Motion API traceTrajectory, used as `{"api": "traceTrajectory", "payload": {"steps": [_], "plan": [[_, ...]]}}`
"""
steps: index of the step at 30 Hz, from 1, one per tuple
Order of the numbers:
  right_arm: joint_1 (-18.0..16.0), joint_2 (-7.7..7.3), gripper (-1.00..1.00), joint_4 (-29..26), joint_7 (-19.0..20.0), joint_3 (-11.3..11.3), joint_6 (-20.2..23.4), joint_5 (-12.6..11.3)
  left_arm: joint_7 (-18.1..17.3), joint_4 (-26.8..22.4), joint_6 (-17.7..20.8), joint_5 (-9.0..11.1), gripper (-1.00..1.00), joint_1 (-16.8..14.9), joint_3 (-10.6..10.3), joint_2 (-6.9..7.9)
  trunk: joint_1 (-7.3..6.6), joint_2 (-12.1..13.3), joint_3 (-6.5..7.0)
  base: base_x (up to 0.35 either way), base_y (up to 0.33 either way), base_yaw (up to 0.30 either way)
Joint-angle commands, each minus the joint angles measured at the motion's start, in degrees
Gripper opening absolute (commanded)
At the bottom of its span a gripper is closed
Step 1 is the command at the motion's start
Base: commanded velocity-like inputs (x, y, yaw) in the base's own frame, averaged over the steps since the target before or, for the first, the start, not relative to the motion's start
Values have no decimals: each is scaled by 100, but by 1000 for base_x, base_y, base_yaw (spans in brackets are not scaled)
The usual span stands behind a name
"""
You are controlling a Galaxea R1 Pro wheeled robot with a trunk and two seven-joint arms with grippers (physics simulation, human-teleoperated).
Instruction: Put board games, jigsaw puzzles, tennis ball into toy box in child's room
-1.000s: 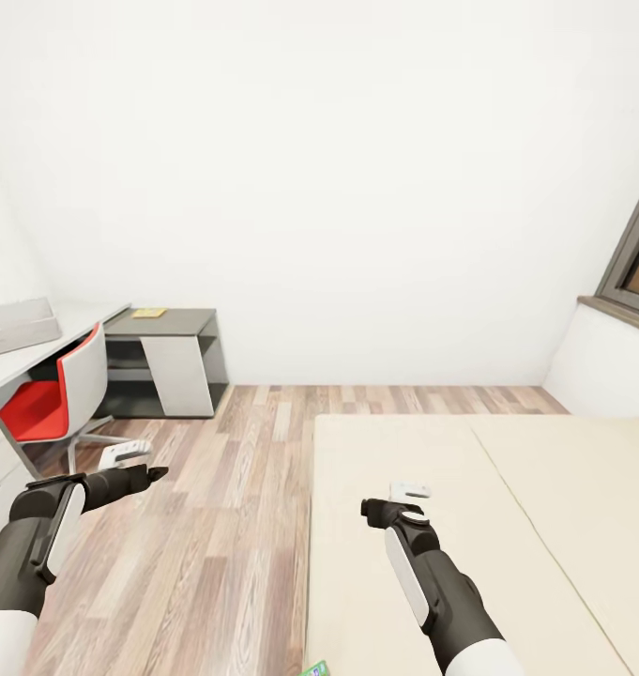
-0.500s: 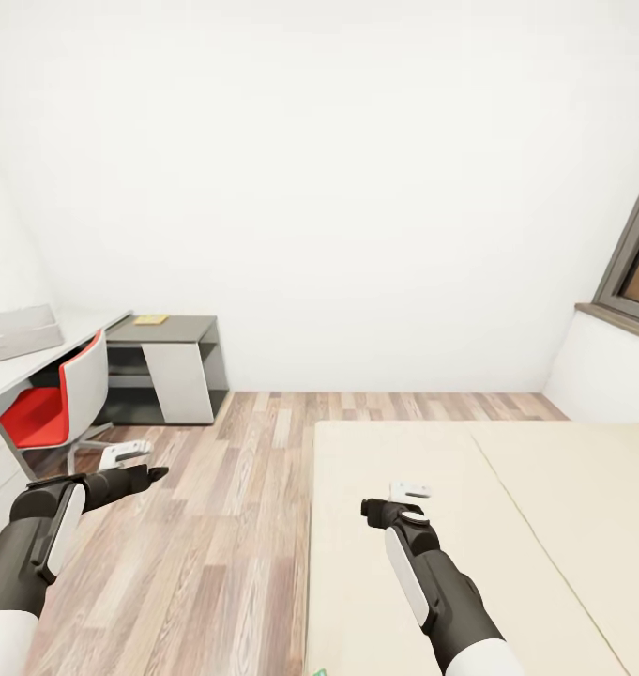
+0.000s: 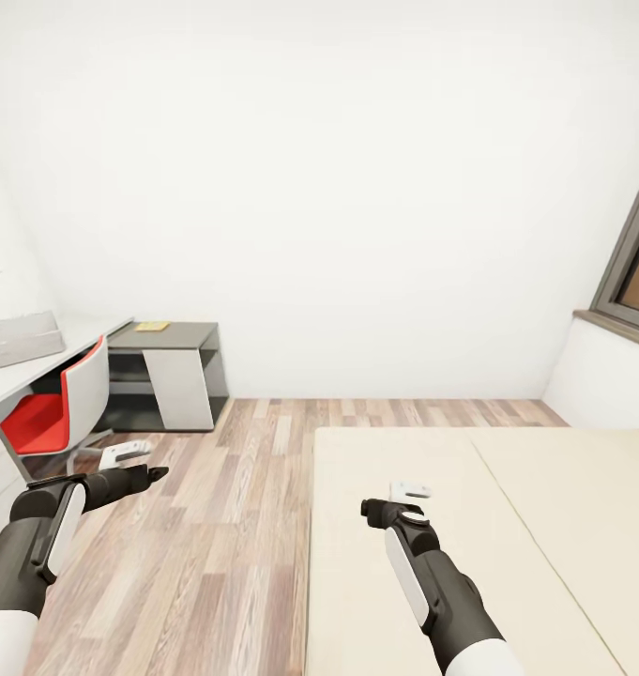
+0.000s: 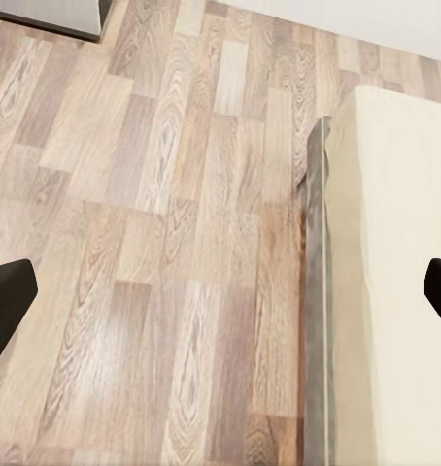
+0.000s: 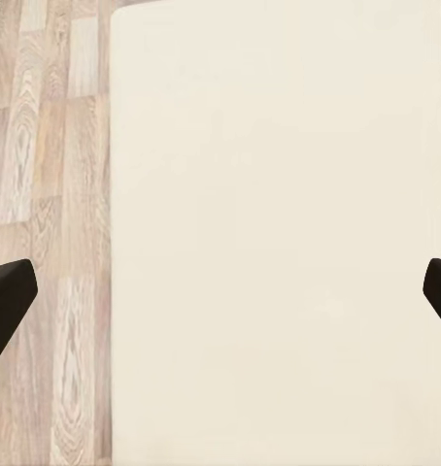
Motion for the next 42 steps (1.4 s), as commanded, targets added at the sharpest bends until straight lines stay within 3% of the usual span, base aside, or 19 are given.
{"api": "traceTrajectory", "payload": {"steps": [1, 20, 42], "plan": [[-5, 0, 100, -7, -54, 9, 14, -60, -2, -4, 40, 36, 100, -6, 8, 0, 4, -13, -5, 0, 0, 0], [-6, 0, 100, -7, -54, 9, 14, -60, -3, -3, 40, 36, 100, -6, 1, 0, 4, -13, 130, 0, 0, 0], [-6, 0, 100, -10, -47, 1, 6, -64, -1, -2, 40, 36, 100, -6, 0, 0, 4, -13, 145, 0, 0, 0]]}}
